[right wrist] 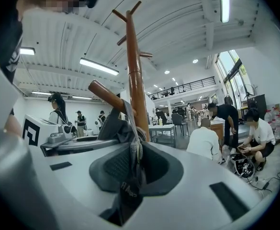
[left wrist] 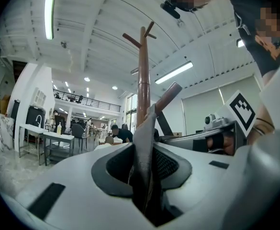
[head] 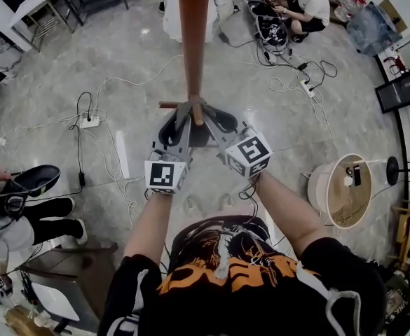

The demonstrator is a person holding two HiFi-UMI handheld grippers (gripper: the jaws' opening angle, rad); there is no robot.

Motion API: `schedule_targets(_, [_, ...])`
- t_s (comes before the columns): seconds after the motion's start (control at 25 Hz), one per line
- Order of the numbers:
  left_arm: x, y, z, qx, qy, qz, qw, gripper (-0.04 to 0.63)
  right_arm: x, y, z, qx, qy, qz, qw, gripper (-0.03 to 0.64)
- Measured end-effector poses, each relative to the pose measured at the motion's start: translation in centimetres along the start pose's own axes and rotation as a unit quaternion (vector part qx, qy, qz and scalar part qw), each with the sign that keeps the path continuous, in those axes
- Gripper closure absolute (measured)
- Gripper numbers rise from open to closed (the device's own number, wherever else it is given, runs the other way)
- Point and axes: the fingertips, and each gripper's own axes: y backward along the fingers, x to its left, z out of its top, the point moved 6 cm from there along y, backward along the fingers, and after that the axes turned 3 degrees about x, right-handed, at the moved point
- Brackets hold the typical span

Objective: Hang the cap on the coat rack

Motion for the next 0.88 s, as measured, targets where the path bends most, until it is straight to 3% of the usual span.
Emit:
schedule_targets(0.08, [0.1, 0.5, -0.4, 0.002, 0.005, 0.000, 1.0000, 0.453, 0.0, 0.2, -0.3, -0.002, -0.002, -0.002, 1.000, 0.540])
schedule_targets(0.24, [-0.2, 1.9, -0.8, -0.001, 0.006, -0.001, 1.0000, 0.419, 0.1, 1.8, -0.6, -0.003, 0.010, 0.002, 1.000, 0.417])
schedule_targets(0.48, [0.1, 5.4, 0.7, 0.006, -0.040, -0.002, 0.9992, 0.419, 0.7, 5.0, -0.1, -0.001, 0.035, 0.002, 0.999, 0.417])
schedule_targets(0.64, [-0.2, 6.9, 2.8, -0.004, -0.036, 0.002, 0.9993, 0.425, 1.2, 6.7, 1.5, -0.013, 0.039, 0.005, 0.999, 0.417])
schedule_targets(0.88, [-1.8, 9.0, 6.4, -0.031, -0.024, 0.004, 0.9992, 0.434, 3.2, 10.6, 5.4, -0.056, 0.042, 0.022, 0.997, 0.494])
